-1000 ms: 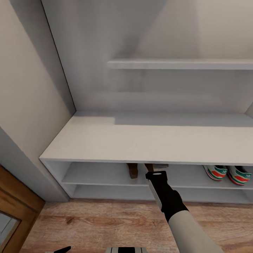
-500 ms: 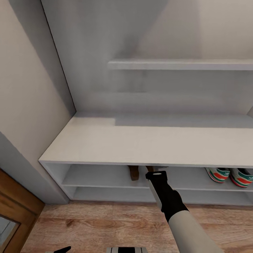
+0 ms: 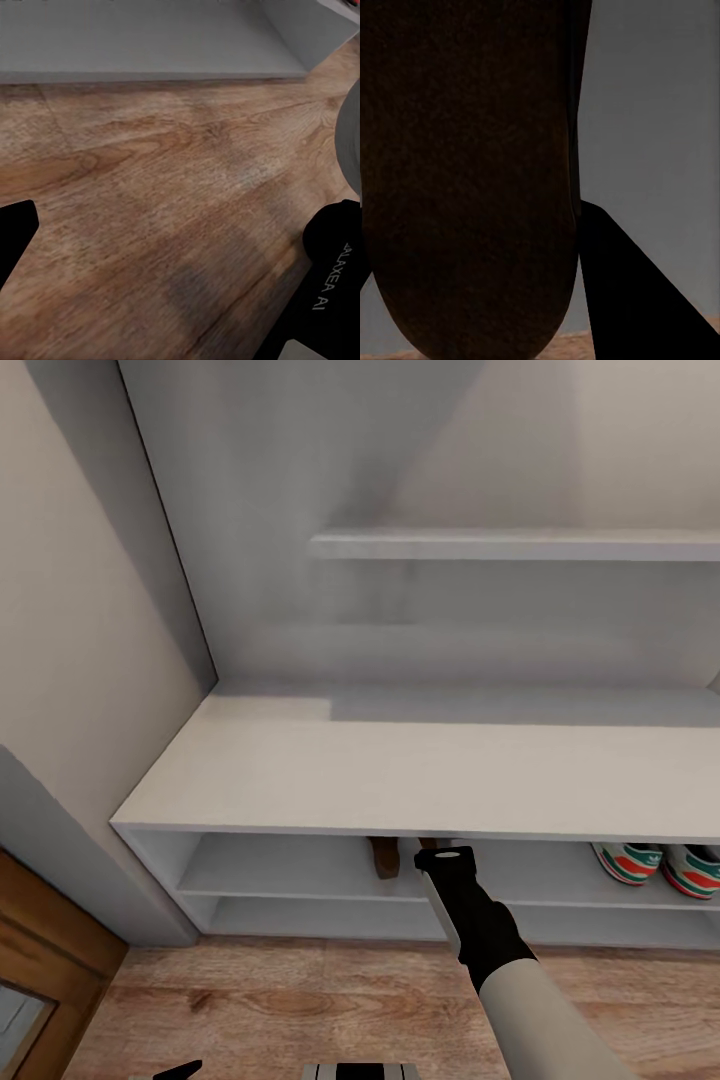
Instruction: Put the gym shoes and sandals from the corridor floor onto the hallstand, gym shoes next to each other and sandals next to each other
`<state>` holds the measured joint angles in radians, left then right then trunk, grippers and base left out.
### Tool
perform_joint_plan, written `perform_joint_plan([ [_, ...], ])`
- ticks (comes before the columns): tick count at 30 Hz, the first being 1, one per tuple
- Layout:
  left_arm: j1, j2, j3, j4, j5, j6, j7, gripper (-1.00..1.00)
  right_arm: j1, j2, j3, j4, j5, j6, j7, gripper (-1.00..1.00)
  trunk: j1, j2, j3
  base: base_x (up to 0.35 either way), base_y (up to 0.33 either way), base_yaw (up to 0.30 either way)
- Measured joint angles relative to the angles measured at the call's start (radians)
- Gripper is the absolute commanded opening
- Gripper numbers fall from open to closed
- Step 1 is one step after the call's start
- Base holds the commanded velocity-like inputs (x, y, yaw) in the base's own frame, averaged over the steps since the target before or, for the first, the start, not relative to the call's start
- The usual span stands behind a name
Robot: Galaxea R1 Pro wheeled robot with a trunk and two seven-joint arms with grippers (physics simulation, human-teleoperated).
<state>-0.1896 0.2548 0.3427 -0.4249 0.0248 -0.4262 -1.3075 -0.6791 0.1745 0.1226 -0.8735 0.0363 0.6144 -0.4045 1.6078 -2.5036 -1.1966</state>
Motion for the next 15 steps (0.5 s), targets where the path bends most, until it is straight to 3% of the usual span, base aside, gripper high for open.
perform_joint_plan([
  [15, 0.0, 0.0, 0.0, 0.0, -0.001, 0.001, 0.0, 1.0, 0.0, 0.0, 0.0, 0.0, 0.0, 0.0, 0.0, -1.0, 0.0, 0.0, 0.0, 0.0, 0.012, 0.0],
])
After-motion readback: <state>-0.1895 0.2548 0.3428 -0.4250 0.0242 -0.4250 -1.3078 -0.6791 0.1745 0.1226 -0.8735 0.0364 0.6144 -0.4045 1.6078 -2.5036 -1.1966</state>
